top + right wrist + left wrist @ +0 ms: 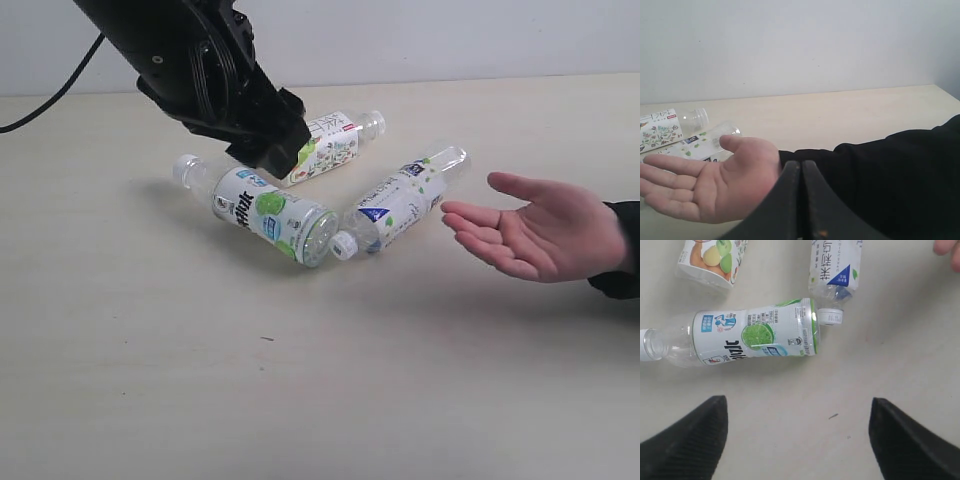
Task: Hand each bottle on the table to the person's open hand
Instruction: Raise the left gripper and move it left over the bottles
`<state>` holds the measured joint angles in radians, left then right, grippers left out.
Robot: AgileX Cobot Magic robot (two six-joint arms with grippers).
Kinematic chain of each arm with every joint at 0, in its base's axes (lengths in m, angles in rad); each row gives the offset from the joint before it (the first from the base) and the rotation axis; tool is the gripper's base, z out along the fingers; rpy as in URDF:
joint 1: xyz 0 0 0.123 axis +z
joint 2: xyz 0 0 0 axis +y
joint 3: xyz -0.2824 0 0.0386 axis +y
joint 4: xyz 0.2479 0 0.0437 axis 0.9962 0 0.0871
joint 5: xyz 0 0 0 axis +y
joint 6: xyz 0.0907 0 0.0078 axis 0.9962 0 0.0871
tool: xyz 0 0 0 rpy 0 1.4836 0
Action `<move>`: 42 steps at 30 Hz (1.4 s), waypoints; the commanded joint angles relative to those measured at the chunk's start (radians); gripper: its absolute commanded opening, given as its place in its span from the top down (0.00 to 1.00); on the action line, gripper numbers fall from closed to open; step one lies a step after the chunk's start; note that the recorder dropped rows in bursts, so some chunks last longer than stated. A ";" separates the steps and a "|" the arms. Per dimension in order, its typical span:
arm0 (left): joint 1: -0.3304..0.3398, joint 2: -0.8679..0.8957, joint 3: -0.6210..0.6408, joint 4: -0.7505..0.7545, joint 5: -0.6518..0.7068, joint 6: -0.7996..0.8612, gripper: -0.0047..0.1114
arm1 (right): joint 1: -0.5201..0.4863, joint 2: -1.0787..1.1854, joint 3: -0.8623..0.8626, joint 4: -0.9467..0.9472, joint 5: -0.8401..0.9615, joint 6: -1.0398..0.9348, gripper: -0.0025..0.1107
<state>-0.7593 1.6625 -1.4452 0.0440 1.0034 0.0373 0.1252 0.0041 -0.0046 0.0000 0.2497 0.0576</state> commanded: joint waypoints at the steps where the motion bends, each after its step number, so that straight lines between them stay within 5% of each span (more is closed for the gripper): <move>1: 0.003 -0.009 0.002 -0.012 -0.007 0.003 0.46 | -0.003 -0.004 0.005 0.000 -0.006 -0.004 0.98; 8: 0.003 -0.009 0.002 -0.012 -0.010 -0.019 0.96 | -0.003 -0.004 0.005 0.000 -0.006 -0.004 0.98; 35: 0.003 -0.009 0.002 -0.002 -0.097 -0.021 0.96 | -0.003 -0.004 0.005 0.000 -0.006 -0.004 0.98; 42: 0.004 -0.009 0.002 0.041 -0.146 -0.136 0.96 | -0.003 -0.004 0.005 0.000 -0.006 -0.004 0.98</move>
<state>-0.7593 1.6625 -1.4452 0.0578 0.8851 -0.0445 0.1252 0.0041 -0.0046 0.0000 0.2497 0.0576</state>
